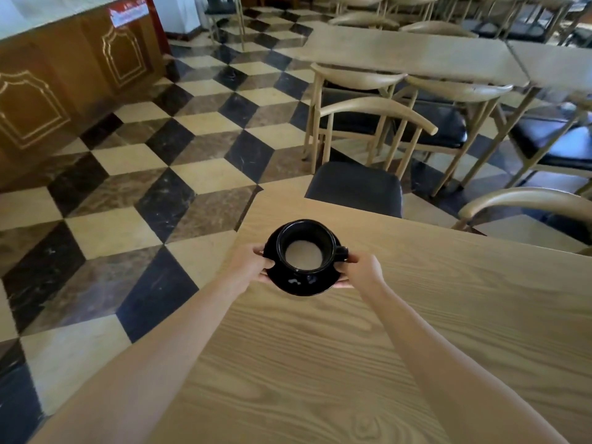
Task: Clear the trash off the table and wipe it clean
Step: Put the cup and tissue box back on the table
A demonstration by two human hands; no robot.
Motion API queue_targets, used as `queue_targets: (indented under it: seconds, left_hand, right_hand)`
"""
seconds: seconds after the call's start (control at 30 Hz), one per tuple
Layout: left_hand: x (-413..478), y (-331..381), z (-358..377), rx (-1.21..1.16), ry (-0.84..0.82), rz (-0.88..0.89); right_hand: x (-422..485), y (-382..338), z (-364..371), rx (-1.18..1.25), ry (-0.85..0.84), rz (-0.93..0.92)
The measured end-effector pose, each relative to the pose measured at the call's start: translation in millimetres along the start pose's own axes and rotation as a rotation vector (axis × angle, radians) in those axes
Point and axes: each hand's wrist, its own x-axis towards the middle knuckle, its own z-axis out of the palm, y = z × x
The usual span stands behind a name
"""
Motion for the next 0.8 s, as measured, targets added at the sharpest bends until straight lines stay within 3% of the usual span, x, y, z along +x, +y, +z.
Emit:
queue_targets:
  seconds: [0.8]
  left_hand:
    - [146.9,2.7,-40.0,0.058,0.011,-0.088]
  right_hand:
    - [111.7,-10.1,68.6,0.0,0.07,0.212]
